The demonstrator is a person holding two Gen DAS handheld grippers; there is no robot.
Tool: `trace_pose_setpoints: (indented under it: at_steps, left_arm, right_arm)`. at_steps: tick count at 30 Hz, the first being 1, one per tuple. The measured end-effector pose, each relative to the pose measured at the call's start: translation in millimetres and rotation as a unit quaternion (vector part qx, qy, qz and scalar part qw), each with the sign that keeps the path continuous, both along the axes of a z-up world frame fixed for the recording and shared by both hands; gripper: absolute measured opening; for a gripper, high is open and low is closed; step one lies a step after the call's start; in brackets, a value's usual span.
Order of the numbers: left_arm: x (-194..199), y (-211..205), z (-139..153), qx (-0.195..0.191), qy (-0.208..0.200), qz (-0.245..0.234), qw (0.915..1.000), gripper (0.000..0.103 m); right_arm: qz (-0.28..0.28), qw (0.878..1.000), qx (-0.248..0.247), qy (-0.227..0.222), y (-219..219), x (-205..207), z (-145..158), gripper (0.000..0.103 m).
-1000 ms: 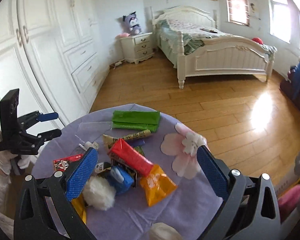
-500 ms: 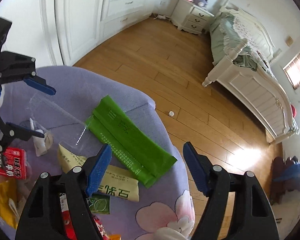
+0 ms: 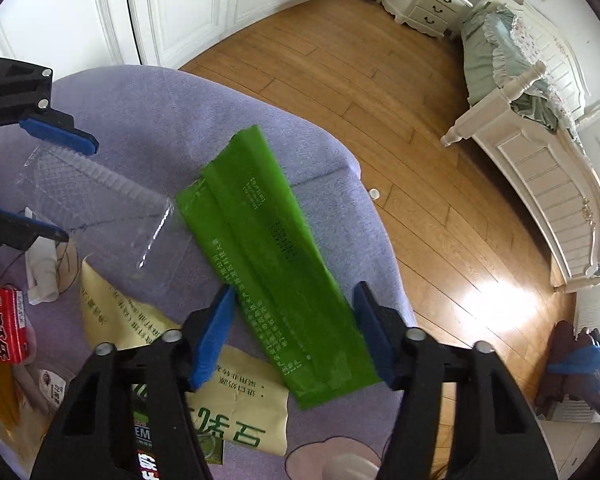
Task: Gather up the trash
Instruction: 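Grasp green wrapper with right gripper while left gripper grasps clear plastic tray, then carry green wrapper and clear tray to the black bin and release both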
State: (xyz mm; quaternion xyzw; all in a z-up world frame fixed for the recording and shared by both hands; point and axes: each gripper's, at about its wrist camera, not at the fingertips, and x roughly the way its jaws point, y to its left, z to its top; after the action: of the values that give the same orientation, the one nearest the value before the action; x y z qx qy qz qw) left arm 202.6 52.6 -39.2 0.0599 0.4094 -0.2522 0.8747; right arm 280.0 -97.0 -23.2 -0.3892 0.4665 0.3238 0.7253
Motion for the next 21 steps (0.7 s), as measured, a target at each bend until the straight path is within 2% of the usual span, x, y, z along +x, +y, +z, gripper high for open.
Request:
trace_pose_setpoints:
  at_steps: [1,2,7,11,14,16,18,21]
  left_arm:
    - [-2.1,0.7,0.2,-0.003,0.001,0.0,1.0,0.047]
    - [-3.3,1.0,0.1,-0.001,0.001,0.001,1.0,0.046]
    - [-16.3,0.6,4.7,0.002,-0.006,0.014,0.9999,0.038]
    - [-32.8,3.4,15.4,-0.012,-0.021,0.035,0.9991,0.038]
    - [-48.7,3.5,31.6,-0.023,-0.047,0.051,0.9973,0.038]
    - [-59.2,4.1,46.8,-0.035,-0.067,0.06,0.9953,0.038]
    - [-70.3,2.8,62.4,-0.052,-0.085,0.073,0.9924,0.038]
    - [-90.5,-4.2,78.6,-0.095,-0.09,0.078,0.9883,0.038]
  right_arm:
    - [-0.003,1.0,-0.004,-0.015,-1.6,-5.0,1.1,0.02]
    - [-0.012,1.0,-0.007,-0.022,-5.9,-7.4,3.4,0.011]
    - [-0.028,0.998,0.033,-0.047,-24.4,-30.6,18.7,0.008]
    - [-0.063,0.99,0.097,-0.085,-42.7,-50.7,44.1,0.007]
    - [-0.096,0.976,0.157,-0.12,-60.9,-69.1,68.2,0.007]
    - [-0.126,0.962,0.195,-0.144,-77.3,-84.5,84.4,0.007]
    - [-0.164,0.945,0.239,-0.15,-100.2,-102.3,97.7,0.007]
    - [-0.231,0.921,0.276,-0.146,-132.0,-126.3,102.0,0.007]
